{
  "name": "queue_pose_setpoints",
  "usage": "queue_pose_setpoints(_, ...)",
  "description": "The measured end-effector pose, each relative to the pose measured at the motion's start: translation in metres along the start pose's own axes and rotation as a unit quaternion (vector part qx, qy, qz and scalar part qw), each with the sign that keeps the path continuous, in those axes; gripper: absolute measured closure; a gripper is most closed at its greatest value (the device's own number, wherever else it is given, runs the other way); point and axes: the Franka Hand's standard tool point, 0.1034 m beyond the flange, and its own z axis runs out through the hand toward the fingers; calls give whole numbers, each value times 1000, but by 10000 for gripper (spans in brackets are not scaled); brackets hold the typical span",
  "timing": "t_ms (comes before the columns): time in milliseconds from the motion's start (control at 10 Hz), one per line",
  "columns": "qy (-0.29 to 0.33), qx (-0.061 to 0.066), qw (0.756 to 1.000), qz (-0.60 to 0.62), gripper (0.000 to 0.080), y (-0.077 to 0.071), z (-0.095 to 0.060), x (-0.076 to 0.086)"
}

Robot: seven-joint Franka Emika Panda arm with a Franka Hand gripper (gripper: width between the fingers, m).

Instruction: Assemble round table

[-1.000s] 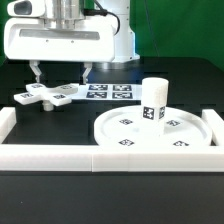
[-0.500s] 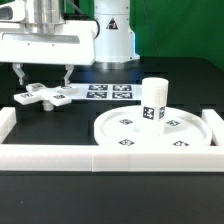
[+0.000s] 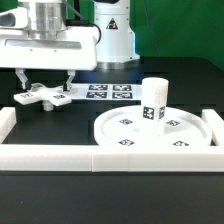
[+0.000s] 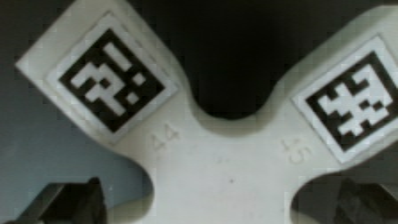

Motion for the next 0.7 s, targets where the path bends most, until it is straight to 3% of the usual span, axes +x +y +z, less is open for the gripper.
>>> queue_pose_setpoints(700, -14, 1, 1000, -2, 151, -2, 12, -8)
